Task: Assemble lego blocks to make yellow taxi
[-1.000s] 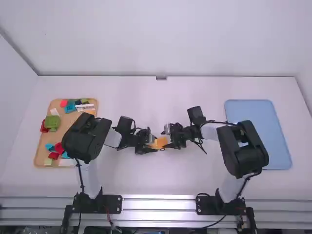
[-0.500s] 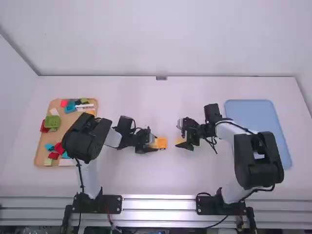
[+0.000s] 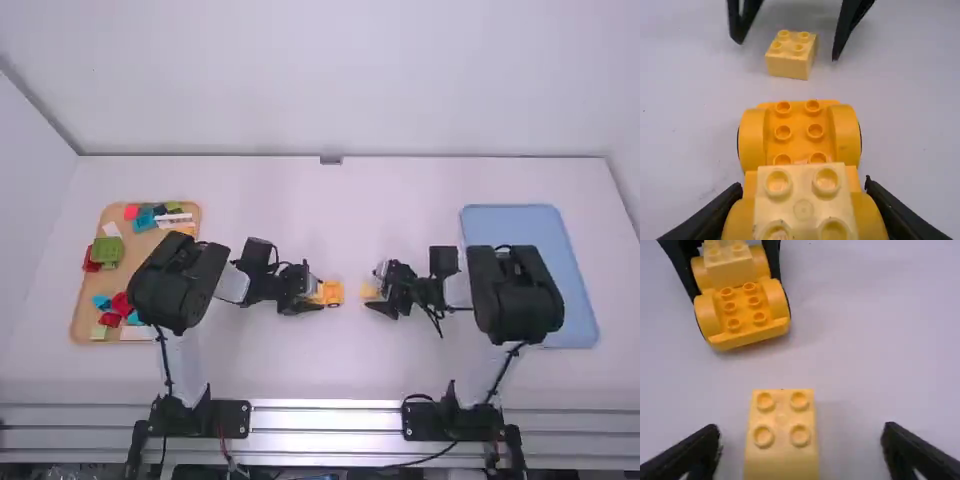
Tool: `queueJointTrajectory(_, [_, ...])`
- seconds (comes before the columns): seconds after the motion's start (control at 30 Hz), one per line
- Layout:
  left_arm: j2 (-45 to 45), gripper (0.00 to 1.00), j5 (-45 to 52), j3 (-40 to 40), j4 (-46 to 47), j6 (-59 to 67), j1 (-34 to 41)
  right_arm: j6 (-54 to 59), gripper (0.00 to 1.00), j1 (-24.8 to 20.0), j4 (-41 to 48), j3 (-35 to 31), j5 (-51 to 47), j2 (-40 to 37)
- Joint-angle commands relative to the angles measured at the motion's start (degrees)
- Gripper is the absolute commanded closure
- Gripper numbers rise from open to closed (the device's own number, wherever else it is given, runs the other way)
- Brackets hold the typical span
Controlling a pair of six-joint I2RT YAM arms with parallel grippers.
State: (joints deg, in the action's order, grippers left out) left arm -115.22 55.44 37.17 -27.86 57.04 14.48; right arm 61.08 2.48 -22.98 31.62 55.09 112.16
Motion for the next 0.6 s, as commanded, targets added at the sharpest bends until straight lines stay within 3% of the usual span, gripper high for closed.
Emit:
queueJointTrajectory(0.0, [-0.83,0.45,-0.94,-0.44,0.33,-0.15,0.52,-0.57,0.28,0.48,-0.22,-0.17,2.19,0.92])
queueJointTrajectory(0.03, [-0.83,0.45,-0.92,-0.44,0.28,-0.24,0.52,-0.63,0.33,0.55,-0.17,-0.2,2.05,0.92])
queueJointTrajectory(0.07, [-0.83,0.45,-0.92,-0.44,0.44,-0.17,0.52,-0.61,0.5,0.55,-0.24,-0.2,1.9,0.9])
queueJointTrajectory(0.1, [-0.83,0.46,-0.92,-0.42,0.48,-0.2,0.52,-0.59,0.57,0.57,-0.22,-0.2,1.95,0.9])
queueJointTrajectory(0.17, [-0.83,0.46,-0.92,-0.44,0.42,-0.2,0.52,-0.61,0.63,0.55,-0.24,-0.2,1.95,0.9])
queueJointTrajectory(0.27, [-0.83,0.49,-0.92,-0.42,0.42,-0.17,0.52,-0.85,0.8,0.57,-0.33,-0.07,2.49,0.9])
queueJointTrajectory(0.43, [-0.83,0.5,-0.9,-0.42,0.46,-0.2,0.52,-0.83,0.83,0.57,-0.22,1.62,7.67,0.85])
queueJointTrajectory(0.47, [-0.83,0.5,-0.85,-0.44,0.48,-0.2,0.52,-0.74,0.87,0.63,0.87,2.78,9.62,0.57])
queueJointTrajectory(0.5, [-0.83,0.5,-0.39,-0.42,0.66,-0.17,0.52,-0.59,0.99,1.03,2.23,3.91,10.56,0.24])
queueJointTrajectory(0.57, [-0.83,0.49,-0.42,-0.42,0.7,-0.2,0.52,-0.57,1.0,1.7,3.54,5.11,10.67,0.22])
